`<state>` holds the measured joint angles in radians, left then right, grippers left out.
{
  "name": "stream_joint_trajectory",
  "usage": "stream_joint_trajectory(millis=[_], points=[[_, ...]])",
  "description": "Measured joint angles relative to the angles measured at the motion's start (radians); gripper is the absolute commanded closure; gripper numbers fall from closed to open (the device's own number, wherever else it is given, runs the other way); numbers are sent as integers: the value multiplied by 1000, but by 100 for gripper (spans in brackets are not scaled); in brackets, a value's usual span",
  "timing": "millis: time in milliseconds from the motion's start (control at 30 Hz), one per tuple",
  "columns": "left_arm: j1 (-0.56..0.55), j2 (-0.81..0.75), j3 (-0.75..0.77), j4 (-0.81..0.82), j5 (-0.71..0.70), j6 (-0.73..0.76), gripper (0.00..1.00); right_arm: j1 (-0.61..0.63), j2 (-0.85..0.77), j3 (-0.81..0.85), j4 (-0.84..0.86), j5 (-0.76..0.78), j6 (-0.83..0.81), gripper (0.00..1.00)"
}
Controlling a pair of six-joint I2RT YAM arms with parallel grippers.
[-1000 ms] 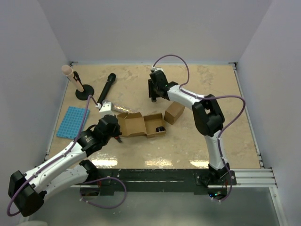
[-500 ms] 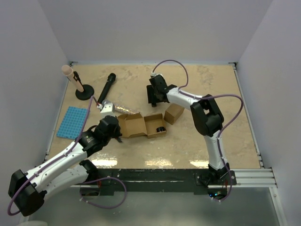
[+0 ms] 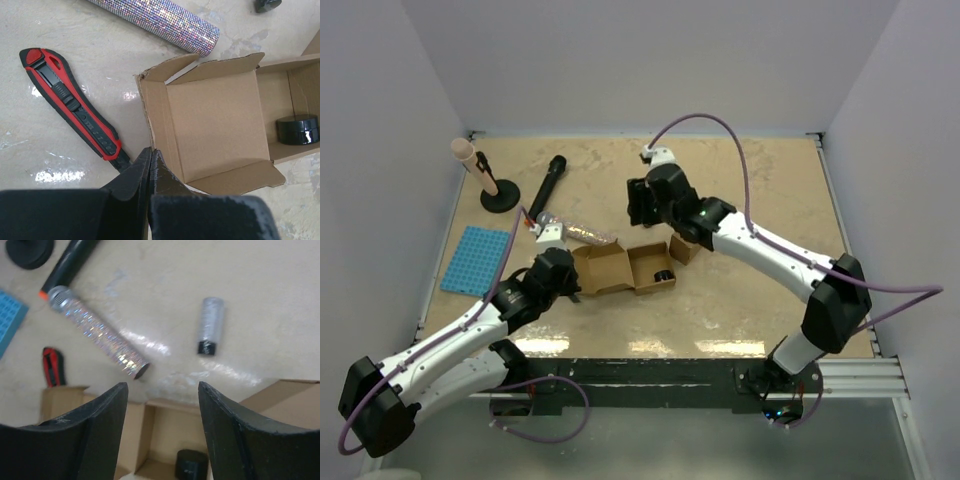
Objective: Unpack the express box
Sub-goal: Place the product at the center of the board, then pick up the product from the express box.
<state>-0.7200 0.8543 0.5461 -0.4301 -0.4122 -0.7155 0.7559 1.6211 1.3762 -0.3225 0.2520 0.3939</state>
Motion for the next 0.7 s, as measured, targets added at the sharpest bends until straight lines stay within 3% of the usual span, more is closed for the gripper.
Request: stream_joint_trajectory(millis=[200, 400, 700], points=[[0, 0, -5, 6, 4, -7, 100, 164, -20, -116, -51, -4, 6, 38], [0, -7, -29, 24, 12, -8, 100, 163, 19, -240, -142, 21, 35, 37], [0, -31, -38, 26, 20, -9, 100, 158, 27, -245, -166, 74, 73, 37]])
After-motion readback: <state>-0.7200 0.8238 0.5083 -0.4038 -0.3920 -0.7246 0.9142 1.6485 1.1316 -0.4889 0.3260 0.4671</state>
